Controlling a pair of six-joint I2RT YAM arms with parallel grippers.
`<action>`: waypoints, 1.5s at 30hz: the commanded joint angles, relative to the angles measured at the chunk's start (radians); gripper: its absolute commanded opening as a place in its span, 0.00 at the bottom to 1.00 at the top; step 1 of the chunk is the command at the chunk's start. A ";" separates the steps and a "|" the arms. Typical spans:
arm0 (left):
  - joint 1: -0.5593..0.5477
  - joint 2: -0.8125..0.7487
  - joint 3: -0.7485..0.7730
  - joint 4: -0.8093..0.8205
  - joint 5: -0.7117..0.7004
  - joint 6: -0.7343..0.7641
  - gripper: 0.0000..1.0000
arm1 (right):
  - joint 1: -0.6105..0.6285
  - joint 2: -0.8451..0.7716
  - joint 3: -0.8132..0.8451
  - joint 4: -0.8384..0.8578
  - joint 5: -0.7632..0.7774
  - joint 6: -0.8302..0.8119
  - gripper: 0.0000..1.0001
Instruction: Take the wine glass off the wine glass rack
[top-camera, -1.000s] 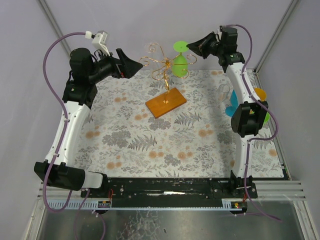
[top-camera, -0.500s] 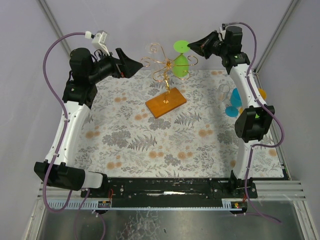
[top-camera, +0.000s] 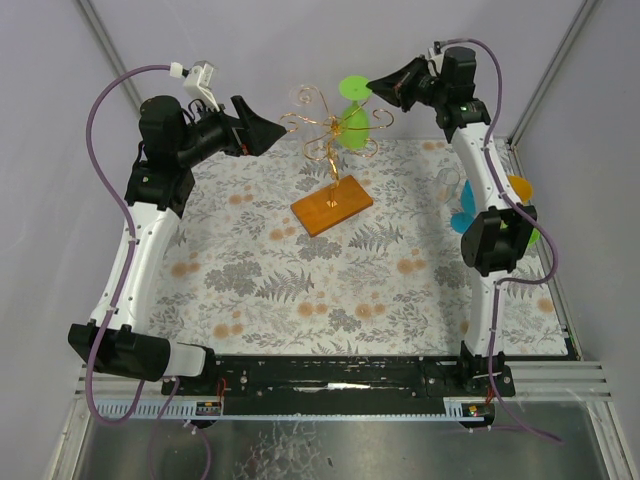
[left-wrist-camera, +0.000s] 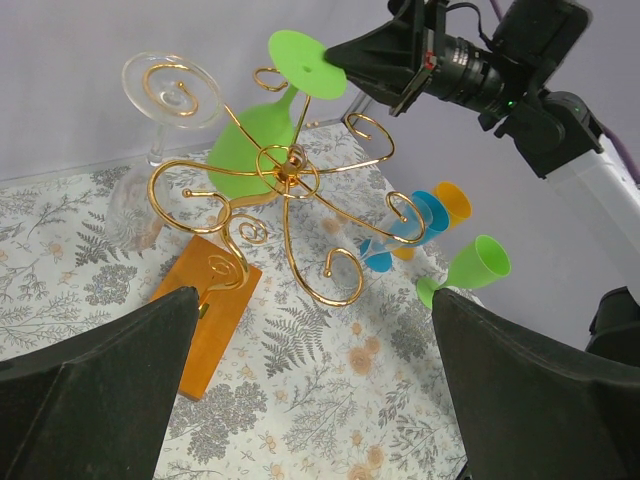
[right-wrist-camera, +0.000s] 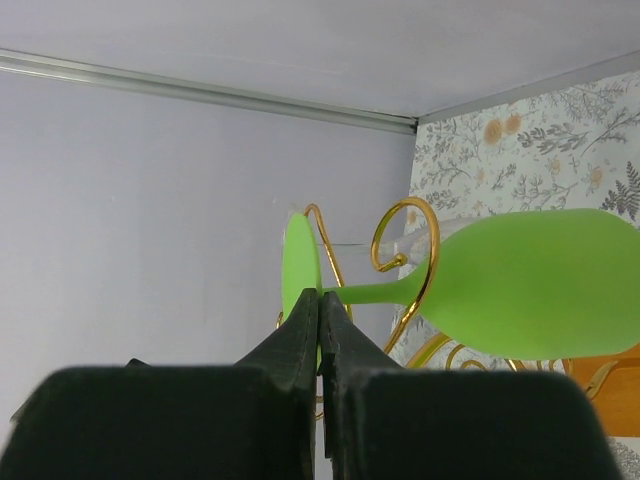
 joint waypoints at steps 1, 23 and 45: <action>0.008 -0.020 -0.005 0.043 0.014 0.002 1.00 | 0.032 0.031 0.077 0.039 -0.042 0.036 0.00; 0.008 -0.001 0.009 0.043 0.015 0.005 1.00 | 0.046 0.091 0.118 0.136 0.019 0.107 0.00; 0.008 -0.012 -0.005 0.045 0.029 0.006 1.00 | 0.045 0.116 0.075 0.265 0.161 0.145 0.00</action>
